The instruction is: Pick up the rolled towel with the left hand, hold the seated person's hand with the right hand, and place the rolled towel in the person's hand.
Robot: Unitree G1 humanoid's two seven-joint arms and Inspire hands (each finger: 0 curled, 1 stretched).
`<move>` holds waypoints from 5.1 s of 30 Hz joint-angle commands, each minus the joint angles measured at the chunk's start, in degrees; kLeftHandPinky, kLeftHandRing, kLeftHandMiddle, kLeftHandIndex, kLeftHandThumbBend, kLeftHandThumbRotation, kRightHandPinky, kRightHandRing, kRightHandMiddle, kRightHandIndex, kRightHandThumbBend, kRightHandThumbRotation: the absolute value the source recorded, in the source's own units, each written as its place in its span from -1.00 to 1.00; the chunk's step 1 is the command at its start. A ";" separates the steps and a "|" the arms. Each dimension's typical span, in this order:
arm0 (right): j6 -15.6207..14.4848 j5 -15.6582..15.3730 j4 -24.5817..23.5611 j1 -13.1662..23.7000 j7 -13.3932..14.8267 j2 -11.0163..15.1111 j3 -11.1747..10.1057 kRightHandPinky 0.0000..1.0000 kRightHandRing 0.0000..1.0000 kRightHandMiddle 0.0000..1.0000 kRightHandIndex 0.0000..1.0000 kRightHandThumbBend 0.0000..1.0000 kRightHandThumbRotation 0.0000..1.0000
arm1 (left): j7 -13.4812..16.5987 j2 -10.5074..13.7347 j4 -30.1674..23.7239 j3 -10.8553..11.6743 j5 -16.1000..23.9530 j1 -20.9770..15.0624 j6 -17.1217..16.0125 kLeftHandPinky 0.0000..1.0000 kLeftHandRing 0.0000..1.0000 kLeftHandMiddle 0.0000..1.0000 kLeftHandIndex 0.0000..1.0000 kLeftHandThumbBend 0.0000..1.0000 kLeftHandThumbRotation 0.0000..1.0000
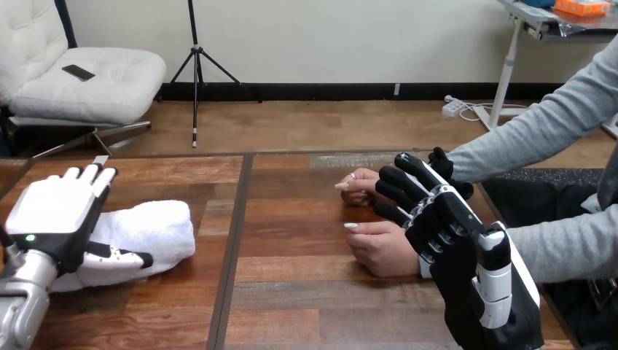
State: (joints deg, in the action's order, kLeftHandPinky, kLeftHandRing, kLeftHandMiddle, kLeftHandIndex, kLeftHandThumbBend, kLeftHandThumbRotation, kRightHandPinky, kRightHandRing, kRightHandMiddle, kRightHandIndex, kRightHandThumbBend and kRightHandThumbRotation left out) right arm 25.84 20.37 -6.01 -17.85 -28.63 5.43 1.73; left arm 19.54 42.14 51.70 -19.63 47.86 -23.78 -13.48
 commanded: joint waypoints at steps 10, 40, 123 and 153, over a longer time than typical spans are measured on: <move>0.39 0.34 -3.25 3.08 0.22 0.50 -0.55 0.70 0.77 0.75 0.78 0.66 0.89 | -5.12 0.06 2.35 -1.80 -0.79 -7.94 -2.81 0.91 0.96 0.99 0.95 1.00 0.51; -0.35 0.81 -5.04 2.01 0.73 0.47 -0.56 0.73 0.79 0.73 0.77 0.63 0.88 | -20.26 -0.33 7.78 -4.27 -1.33 -15.78 -6.11 0.98 0.95 0.96 0.93 1.00 0.45; -0.84 1.93 -6.06 0.44 0.62 -0.31 -0.21 0.79 0.80 0.74 0.78 0.63 0.85 | -28.18 0.04 8.02 -5.78 -2.03 -17.29 2.28 0.99 0.96 0.96 0.94 1.00 -0.09; -0.83 1.84 -6.34 0.55 0.74 -0.13 -0.39 0.77 0.80 0.74 0.77 0.63 0.85 | -40.57 -2.46 11.41 -5.68 -8.52 -20.40 8.89 0.47 0.69 0.74 0.73 0.80 -0.69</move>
State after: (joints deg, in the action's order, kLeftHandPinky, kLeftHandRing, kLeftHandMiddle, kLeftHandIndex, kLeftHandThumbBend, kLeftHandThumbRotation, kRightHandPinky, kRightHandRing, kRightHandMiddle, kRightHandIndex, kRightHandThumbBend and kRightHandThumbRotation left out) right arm 24.65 21.49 -9.18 -19.24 -27.96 5.16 1.60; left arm -18.80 40.86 61.72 -25.88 40.63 -41.34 -5.97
